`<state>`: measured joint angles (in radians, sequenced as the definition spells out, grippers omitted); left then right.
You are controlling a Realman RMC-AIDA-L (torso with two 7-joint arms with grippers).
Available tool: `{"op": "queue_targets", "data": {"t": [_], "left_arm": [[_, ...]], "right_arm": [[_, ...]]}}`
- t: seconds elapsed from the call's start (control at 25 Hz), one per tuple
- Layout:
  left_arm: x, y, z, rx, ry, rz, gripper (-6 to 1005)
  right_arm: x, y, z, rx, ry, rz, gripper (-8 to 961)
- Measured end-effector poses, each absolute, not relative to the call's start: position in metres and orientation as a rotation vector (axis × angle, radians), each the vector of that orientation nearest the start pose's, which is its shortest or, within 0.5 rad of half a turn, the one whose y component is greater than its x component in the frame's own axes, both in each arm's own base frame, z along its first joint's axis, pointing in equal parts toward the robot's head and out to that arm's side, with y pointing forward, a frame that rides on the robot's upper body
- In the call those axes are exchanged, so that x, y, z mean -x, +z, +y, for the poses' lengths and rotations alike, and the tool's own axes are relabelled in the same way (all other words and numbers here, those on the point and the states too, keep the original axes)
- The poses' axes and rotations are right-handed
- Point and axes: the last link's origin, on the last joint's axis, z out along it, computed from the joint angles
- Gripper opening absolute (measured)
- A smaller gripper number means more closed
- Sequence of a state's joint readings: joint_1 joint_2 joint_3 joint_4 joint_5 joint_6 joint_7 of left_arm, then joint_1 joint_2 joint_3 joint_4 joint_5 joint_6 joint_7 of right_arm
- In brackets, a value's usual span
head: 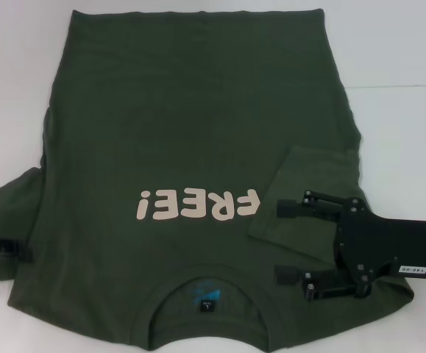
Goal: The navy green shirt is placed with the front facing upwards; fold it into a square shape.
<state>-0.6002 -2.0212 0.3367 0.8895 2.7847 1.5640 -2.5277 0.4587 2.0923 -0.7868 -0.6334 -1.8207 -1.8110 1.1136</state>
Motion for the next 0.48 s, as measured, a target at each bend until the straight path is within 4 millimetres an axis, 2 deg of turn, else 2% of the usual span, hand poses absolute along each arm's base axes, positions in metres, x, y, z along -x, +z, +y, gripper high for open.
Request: {"op": "queue_targets", "data": {"t": [0.48], "left_arm": [[0.3460,0.0759,0.3262,-2.430,0.089,2.572,557]], "right_arm": [[-0.2399,-0.0044,0.2853,2.826,1.035,0.216,898]]}}
